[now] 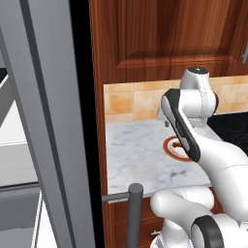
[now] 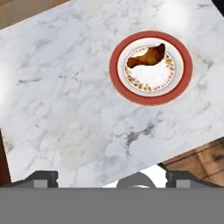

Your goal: Place the chicken drumstick on the counter behind the older chicken drumstick on the same shelf of the fridge to maintain FIFO order. Close the fridge door when finished.

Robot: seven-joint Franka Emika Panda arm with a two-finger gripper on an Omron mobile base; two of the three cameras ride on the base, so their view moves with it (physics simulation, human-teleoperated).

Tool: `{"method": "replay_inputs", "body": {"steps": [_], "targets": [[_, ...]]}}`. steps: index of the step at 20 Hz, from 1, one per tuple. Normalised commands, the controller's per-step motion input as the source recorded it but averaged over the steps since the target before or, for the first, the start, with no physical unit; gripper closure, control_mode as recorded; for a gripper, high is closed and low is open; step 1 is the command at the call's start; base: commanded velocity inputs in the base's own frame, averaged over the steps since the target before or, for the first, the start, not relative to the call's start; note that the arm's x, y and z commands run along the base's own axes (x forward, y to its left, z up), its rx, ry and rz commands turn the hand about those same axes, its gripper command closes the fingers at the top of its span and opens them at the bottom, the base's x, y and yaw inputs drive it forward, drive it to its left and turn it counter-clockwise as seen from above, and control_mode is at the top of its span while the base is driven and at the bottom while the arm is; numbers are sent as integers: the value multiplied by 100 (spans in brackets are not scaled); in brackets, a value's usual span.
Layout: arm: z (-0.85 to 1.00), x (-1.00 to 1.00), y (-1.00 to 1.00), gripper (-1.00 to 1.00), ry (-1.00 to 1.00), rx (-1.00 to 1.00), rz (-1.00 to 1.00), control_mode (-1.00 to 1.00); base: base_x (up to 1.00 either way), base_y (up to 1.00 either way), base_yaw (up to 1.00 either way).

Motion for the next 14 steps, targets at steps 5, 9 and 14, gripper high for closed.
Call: {"method": "replay_inputs", "body": {"steps": [5, 9, 14], "targets": [[-64, 0, -84, -100, 10, 17, -58, -100, 0, 0, 0], [-54, 0, -81, -100, 11, 18, -54, -100, 0, 0, 0], [-43, 13, -53, -100, 6, 13, -44, -100, 0, 0, 0]]}}
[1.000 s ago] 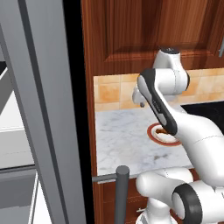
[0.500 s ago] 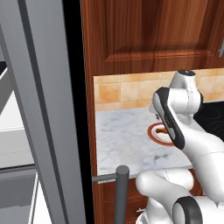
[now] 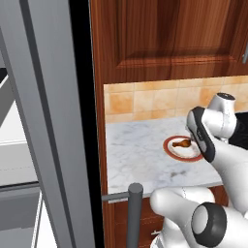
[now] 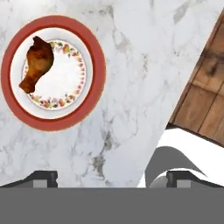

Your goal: Place the chicken drumstick on the counter behind the older chicken drumstick on the same shelf of the fridge to maintain FIFO order. Close the fridge door when finished.

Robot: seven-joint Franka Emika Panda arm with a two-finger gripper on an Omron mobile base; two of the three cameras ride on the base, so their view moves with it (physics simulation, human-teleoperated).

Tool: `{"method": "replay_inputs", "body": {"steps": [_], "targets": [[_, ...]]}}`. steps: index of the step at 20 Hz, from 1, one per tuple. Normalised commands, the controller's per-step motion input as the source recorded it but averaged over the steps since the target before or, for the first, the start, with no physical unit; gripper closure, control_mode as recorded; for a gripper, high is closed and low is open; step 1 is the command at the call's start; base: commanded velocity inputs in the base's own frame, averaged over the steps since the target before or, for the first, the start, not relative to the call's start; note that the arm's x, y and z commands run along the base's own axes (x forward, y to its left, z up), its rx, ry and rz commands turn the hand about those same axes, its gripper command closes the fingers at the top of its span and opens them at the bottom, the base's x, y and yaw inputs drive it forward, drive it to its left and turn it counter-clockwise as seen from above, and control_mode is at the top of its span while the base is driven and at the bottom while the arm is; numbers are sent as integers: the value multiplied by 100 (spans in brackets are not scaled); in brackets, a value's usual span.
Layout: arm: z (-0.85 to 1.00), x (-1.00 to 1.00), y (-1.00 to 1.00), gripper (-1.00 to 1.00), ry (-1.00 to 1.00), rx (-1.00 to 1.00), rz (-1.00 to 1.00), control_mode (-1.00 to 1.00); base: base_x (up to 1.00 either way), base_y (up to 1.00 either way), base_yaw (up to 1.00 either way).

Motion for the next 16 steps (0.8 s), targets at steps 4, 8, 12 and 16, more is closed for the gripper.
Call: {"method": "replay_inputs", "body": {"steps": [4, 8, 12, 16], "targets": [[-34, 38, -25, -100, 1, 11, -28, -100, 0, 0, 0], [-24, 53, -9, -100, 0, 11, -10, -100, 0, 0, 0], [-25, 49, -9, -100, 0, 8, -7, -100, 0, 0, 0], [-17, 26, -16, -100, 2, 1, -1, -100, 0, 0, 0]]}}
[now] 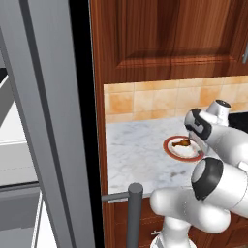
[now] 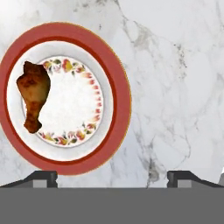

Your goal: Place the chicken drumstick on the counter behind the older chicken drumstick on the same shelf of the fridge to maintain FIFO order. Close the fridge door when finished.

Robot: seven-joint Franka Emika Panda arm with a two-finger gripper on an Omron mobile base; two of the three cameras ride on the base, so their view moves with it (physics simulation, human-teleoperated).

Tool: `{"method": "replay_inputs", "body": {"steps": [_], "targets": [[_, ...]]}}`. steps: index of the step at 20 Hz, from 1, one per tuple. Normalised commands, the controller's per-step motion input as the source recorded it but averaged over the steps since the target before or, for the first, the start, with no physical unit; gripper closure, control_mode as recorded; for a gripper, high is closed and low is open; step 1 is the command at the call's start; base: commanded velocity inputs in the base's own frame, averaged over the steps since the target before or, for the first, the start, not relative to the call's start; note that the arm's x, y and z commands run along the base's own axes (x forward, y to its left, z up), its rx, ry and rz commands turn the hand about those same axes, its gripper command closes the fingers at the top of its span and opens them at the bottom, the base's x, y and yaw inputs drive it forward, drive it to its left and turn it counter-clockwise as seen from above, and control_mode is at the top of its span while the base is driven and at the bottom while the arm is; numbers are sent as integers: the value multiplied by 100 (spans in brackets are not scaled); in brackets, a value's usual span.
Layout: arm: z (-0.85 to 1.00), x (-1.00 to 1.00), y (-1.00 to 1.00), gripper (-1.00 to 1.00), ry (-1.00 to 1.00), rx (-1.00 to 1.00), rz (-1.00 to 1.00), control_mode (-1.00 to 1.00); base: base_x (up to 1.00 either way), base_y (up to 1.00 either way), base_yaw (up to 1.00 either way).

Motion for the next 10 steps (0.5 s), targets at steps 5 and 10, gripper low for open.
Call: {"method": "replay_inputs", "body": {"steps": [5, 10], "targets": [[-14, 30, -10, -100, 0, 2, 0, -100, 0, 0, 0], [-21, 36, -5, -100, 0, 2, -1, -100, 0, 0, 0]]}}
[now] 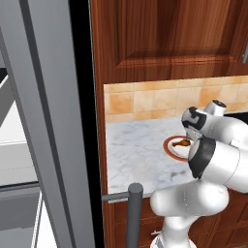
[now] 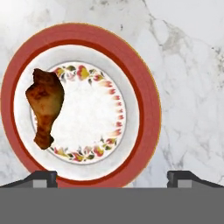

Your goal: Place the chicken drumstick on the counter behind the older chicken drumstick on the same shelf of the fridge to maintain FIFO order. Close the fridge door when finished.

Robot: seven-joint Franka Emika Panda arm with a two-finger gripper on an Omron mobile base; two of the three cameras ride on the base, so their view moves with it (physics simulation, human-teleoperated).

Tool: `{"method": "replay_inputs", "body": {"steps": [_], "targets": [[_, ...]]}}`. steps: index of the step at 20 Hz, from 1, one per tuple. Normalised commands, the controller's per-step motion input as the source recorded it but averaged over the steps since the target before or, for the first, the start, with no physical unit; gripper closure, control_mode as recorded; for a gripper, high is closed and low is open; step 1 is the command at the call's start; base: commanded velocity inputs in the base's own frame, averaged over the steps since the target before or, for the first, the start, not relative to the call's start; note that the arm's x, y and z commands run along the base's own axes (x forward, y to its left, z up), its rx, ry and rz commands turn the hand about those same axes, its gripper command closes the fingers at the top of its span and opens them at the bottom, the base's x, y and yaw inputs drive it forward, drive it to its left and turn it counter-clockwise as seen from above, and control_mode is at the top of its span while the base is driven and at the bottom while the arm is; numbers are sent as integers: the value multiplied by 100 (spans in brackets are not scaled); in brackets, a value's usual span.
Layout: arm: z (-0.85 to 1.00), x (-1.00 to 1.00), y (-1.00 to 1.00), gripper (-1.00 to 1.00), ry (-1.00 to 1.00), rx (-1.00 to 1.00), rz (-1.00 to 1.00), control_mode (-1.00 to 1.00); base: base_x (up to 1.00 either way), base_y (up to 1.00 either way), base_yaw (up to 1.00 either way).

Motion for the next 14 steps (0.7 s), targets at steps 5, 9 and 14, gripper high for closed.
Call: {"method": "replay_inputs", "body": {"steps": [5, 9, 14], "targets": [[-23, 20, -3, -100, 0, 0, -1, -100, 0, 0, 0], [-16, 16, 0, -100, 0, 0, -2, -100, 0, 0, 0], [-10, 12, 0, -100, 0, 1, -3, -100, 0, 0, 0]]}}
